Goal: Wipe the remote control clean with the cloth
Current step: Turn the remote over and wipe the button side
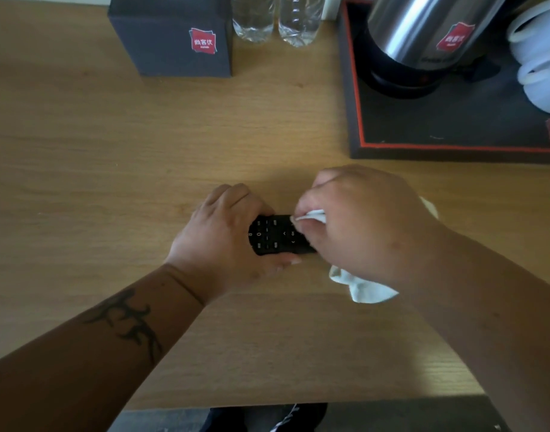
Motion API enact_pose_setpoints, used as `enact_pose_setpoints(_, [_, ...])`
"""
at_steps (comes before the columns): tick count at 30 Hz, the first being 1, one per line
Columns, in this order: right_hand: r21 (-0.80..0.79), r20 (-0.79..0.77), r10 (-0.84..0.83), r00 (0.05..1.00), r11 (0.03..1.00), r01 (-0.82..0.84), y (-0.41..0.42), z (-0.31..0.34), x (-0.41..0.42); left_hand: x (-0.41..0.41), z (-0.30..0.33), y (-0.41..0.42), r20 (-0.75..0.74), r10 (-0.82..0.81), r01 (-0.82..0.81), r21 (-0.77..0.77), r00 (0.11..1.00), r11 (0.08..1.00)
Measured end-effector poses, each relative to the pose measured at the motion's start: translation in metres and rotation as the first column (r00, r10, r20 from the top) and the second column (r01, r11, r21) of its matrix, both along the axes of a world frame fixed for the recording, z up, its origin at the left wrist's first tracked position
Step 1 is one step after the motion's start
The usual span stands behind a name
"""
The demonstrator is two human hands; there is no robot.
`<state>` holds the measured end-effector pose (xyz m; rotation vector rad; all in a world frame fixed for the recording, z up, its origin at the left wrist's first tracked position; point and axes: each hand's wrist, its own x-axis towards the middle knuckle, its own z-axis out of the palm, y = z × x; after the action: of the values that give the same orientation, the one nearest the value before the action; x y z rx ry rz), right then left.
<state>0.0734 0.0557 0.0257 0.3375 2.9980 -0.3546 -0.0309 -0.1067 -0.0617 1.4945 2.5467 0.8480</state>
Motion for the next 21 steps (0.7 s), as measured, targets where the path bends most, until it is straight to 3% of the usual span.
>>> enact_pose_setpoints(7, [-0.066, 0.024, 0.171, 0.985, 0.983, -0.169, -0.006, 0.0, -0.013, 0.0, 0.0, 0.0, 0.031, 0.012, -0.013, 0.026, 0.999, 1.0])
enact_pose_setpoints(12, [0.045, 0.119, 0.18, 0.977, 0.982, -0.186, 0.022, 0.013, -0.017, -0.001, 0.001, 0.001, 0.057, -0.009, 0.007, 0.039, 0.998, 0.999])
enact_pose_setpoints(17, [-0.077, 0.081, 0.286, 0.955, 0.957, -0.28, 0.011, 0.011, -0.022, -0.001, 0.001, 0.0, 0.037, -0.005, 0.003, 0.048, 0.999, 0.999])
enact_pose_setpoints(21, [0.016, 0.064, 0.32, 0.945, 0.947, -0.322, 0.003, 0.003, -0.027, -0.001, 0.0, 0.001, 0.046, -0.001, -0.001, 0.05, 0.999, 0.999])
